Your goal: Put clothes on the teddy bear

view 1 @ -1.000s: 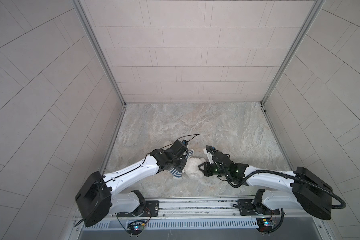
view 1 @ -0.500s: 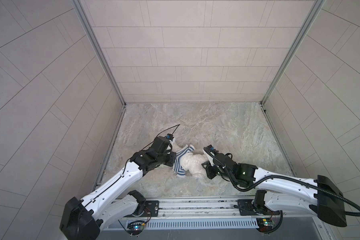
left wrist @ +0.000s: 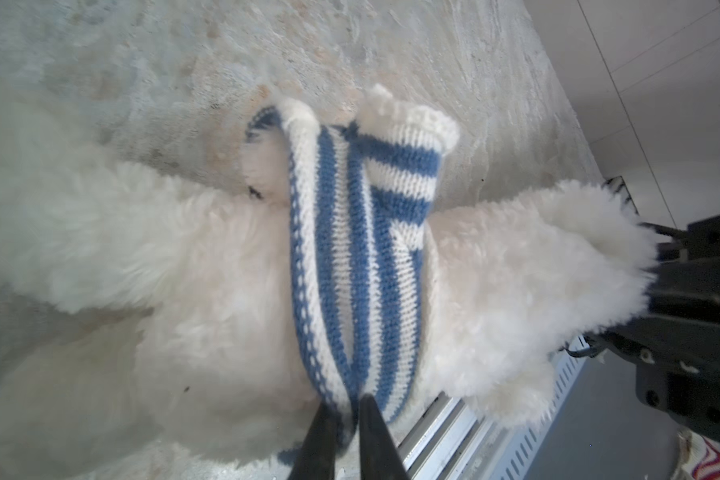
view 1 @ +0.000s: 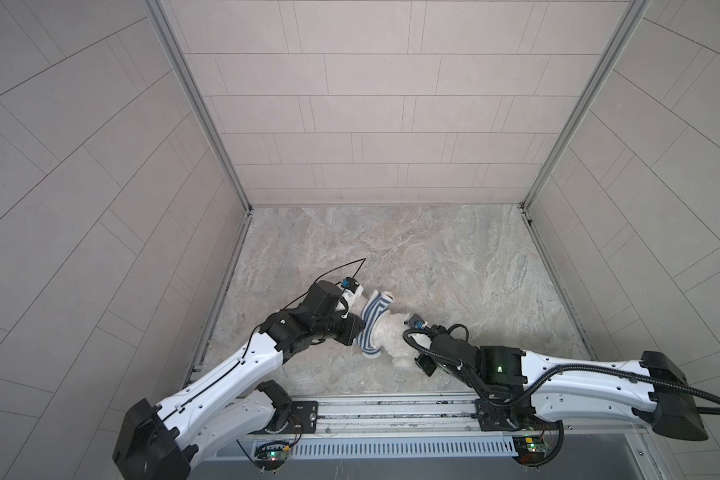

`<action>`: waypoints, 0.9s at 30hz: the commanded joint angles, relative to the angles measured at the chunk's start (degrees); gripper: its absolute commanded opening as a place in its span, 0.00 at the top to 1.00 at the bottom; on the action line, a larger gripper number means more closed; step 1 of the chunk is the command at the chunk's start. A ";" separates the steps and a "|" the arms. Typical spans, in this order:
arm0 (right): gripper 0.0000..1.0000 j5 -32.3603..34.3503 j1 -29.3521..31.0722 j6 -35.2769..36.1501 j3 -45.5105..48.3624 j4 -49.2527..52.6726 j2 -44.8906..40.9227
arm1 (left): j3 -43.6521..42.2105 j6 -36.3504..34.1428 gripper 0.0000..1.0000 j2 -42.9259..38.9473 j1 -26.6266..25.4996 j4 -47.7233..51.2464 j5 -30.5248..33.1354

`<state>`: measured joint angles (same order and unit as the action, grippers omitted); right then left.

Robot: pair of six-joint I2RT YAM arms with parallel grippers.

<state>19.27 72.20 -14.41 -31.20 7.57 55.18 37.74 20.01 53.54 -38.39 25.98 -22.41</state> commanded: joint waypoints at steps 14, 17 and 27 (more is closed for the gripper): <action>1.00 3.83 1.80 16.82 -1.89 -1.71 -3.14 | 7.05 2.27 0.56 -4.52 1.18 5.22 6.76; 1.00 4.02 2.19 17.12 -1.76 -2.58 -3.14 | 7.67 2.57 0.60 -1.71 2.08 3.99 6.89; 1.00 4.27 3.47 18.18 -0.98 -4.40 -3.13 | 7.22 4.37 0.67 4.44 2.09 -2.94 4.34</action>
<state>22.24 75.20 2.42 -31.18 6.22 52.90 44.49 23.64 57.47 -36.49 26.33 -17.67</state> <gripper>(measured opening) 0.084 0.336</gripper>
